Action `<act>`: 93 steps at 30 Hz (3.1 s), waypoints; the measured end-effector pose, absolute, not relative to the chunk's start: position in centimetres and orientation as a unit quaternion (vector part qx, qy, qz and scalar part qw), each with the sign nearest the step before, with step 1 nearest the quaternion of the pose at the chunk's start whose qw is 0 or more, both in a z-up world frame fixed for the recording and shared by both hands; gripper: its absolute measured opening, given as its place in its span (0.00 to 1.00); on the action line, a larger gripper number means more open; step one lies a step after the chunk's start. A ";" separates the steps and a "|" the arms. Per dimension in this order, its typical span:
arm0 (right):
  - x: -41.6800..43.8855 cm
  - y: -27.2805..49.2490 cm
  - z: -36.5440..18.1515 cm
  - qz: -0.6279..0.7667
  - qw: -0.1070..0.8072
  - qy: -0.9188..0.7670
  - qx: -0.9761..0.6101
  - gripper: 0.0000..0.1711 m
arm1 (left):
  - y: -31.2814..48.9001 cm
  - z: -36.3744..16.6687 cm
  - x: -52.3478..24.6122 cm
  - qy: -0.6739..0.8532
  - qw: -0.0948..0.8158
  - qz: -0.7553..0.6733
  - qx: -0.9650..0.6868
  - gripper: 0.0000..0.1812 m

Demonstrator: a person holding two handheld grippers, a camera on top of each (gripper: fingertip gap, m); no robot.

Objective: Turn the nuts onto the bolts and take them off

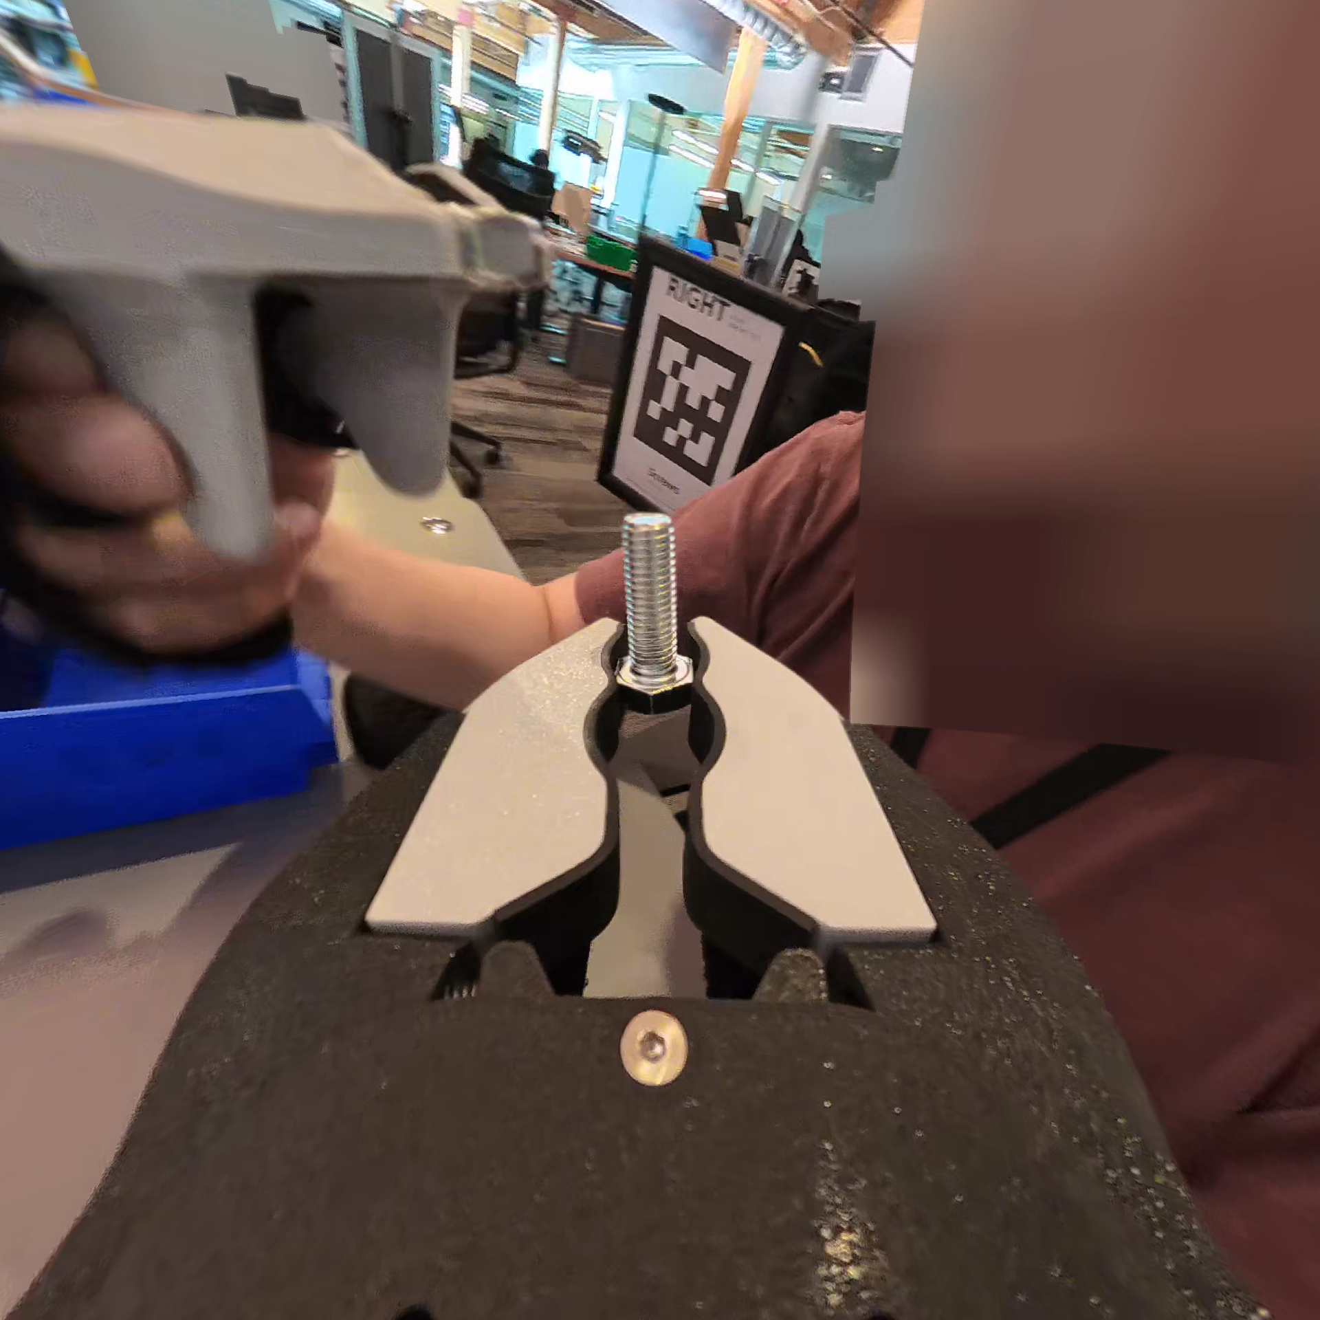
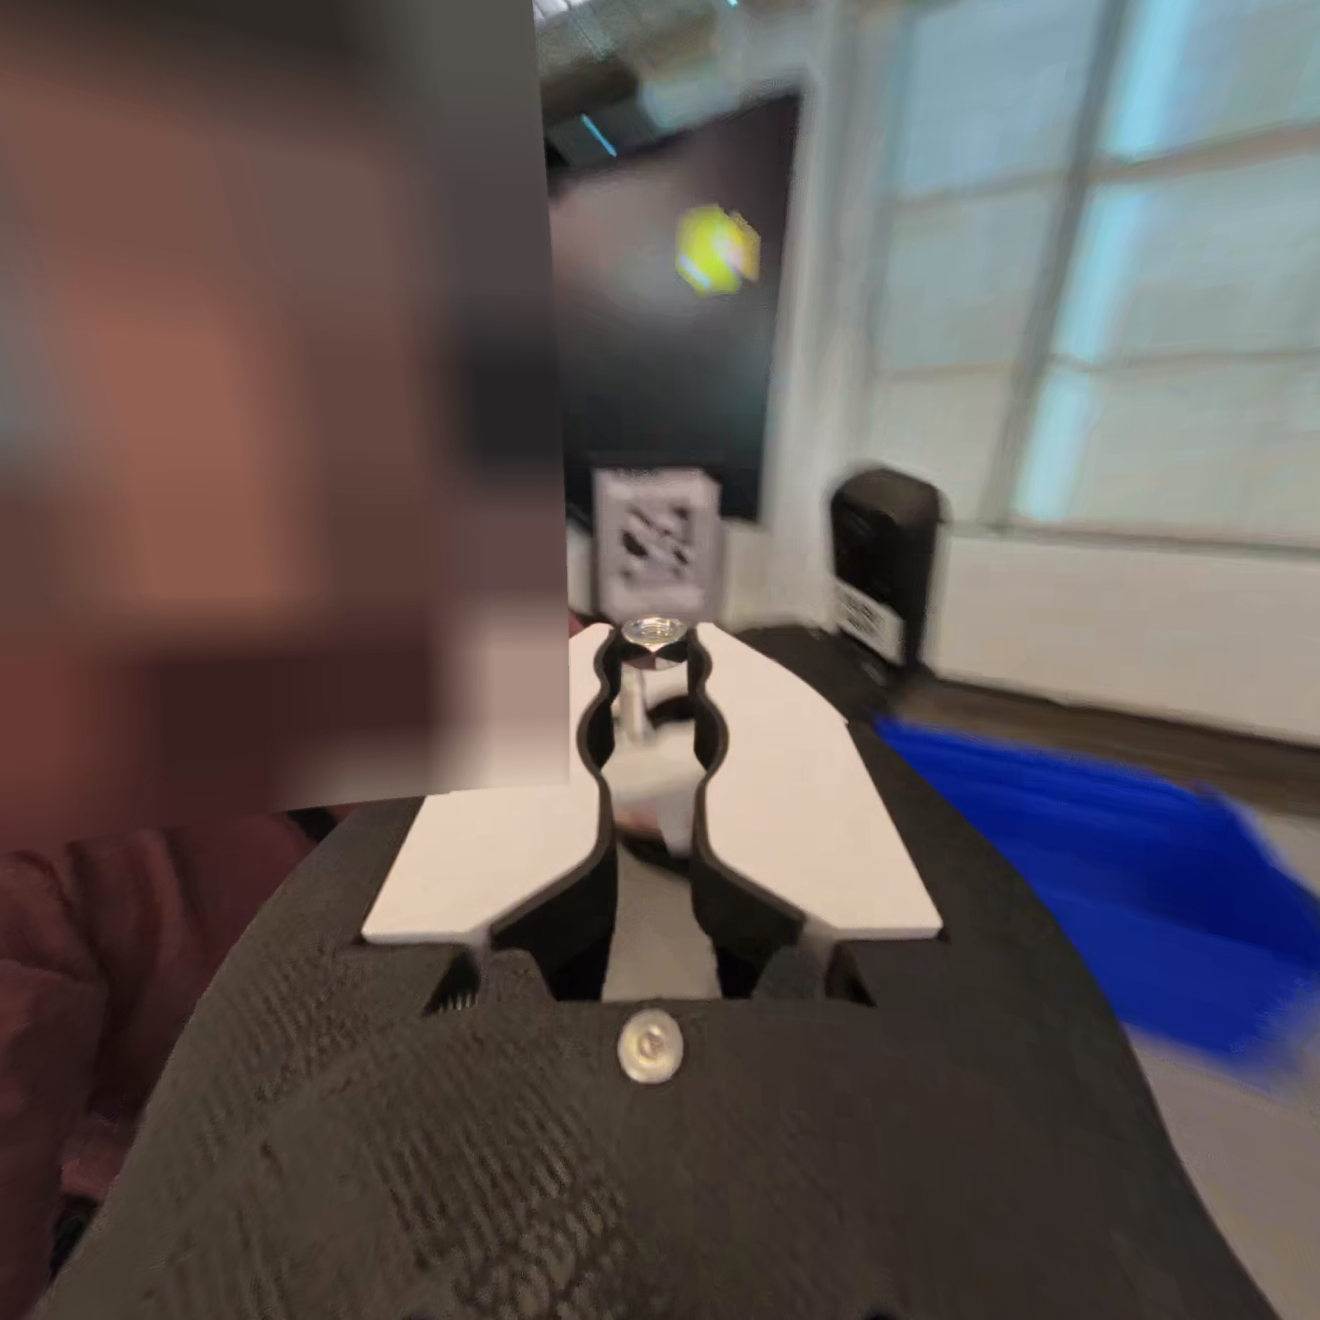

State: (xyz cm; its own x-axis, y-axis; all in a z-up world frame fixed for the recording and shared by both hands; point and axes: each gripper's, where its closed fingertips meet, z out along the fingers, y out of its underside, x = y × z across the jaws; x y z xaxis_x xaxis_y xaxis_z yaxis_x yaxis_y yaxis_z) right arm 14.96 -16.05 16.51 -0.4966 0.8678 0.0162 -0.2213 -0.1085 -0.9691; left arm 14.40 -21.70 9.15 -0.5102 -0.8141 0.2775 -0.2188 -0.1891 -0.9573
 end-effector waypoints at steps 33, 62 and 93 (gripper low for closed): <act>33.8 -4.9 0.0 0.133 0.332 -0.476 -0.803 0.25 | -11.5 10.7 10.0 0.509 0.461 -0.453 -0.569 0.08; 25.9 1.8 8.8 0.253 0.554 -0.381 -0.695 0.06 | -6.6 8.1 8.9 0.484 0.512 -0.273 -0.655 0.28; 53.3 1.7 -3.5 -0.032 0.338 -0.059 -0.939 0.29 | -1.6 -1.2 -31.2 0.005 0.370 0.017 -0.929 0.32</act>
